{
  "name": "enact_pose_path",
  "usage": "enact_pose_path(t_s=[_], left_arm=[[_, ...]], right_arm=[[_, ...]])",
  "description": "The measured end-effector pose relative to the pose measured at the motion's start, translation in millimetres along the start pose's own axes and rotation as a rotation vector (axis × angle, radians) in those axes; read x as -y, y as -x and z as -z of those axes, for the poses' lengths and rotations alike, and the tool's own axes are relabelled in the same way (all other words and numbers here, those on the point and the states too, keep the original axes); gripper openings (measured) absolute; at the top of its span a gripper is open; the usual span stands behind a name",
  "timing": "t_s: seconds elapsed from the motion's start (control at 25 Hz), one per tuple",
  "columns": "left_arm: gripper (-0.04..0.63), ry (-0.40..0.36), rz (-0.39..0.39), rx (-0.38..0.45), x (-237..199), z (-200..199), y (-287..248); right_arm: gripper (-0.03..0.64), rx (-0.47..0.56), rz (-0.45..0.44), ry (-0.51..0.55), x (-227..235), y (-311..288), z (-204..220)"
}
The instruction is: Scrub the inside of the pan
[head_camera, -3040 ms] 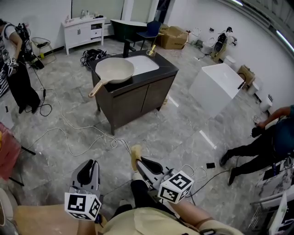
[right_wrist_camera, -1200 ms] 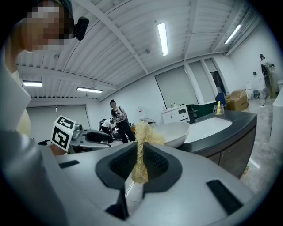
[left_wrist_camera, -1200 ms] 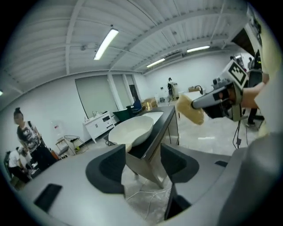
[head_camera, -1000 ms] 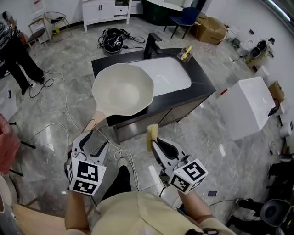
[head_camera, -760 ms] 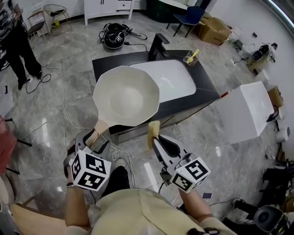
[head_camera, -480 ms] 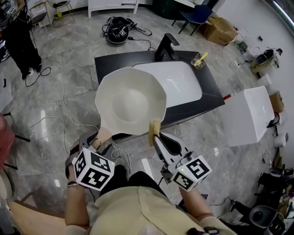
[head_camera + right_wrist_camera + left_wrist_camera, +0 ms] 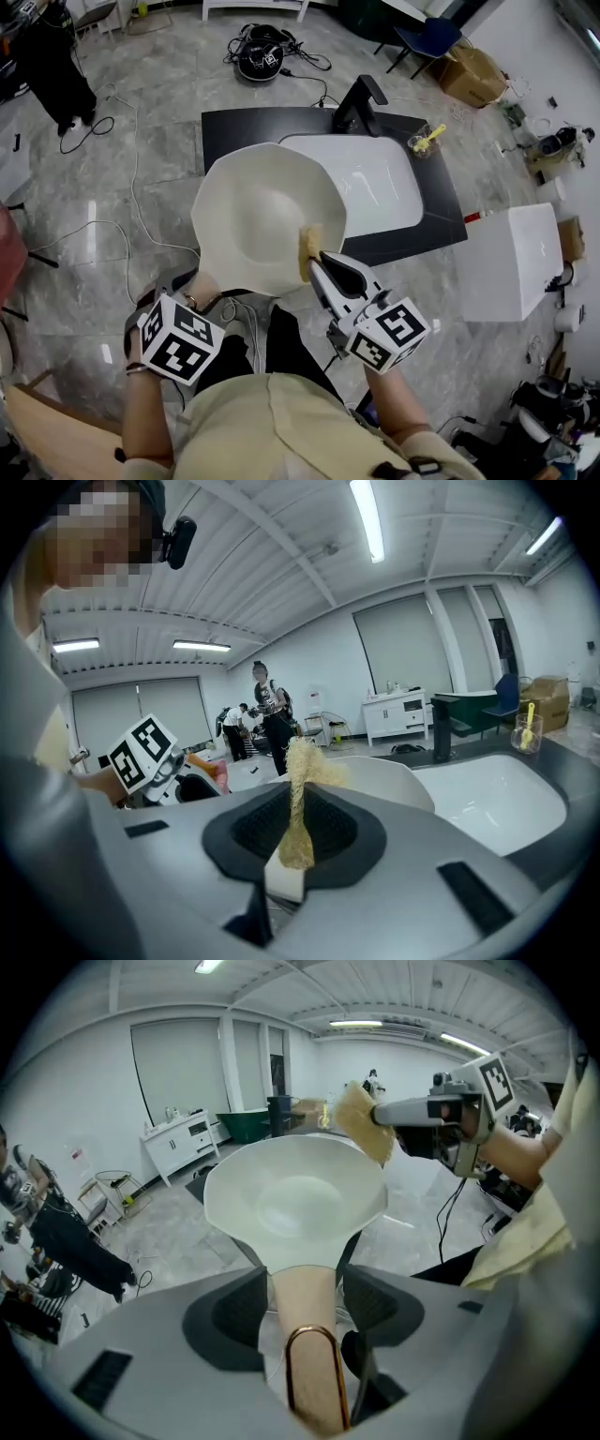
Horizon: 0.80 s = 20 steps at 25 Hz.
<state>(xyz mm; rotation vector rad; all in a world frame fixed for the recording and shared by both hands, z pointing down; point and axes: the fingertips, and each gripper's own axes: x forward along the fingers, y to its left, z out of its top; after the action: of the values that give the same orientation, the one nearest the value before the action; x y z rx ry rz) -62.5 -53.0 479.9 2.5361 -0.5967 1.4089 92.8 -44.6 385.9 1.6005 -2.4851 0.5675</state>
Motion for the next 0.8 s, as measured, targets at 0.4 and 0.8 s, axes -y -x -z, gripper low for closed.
enact_pose_path(t_s=[0.4, 0.8], left_arm=[[0.259, 0.088, -0.017, -0.13, -2, 2, -16], [0.259, 0.143, -0.05, -0.214, -2, 1, -19]], right_arm=[[0.051, -0.043, -0.171, 0.084, 55, -35, -24], [0.051, -0.124, -0.324, 0.115, 82, -73, -13]])
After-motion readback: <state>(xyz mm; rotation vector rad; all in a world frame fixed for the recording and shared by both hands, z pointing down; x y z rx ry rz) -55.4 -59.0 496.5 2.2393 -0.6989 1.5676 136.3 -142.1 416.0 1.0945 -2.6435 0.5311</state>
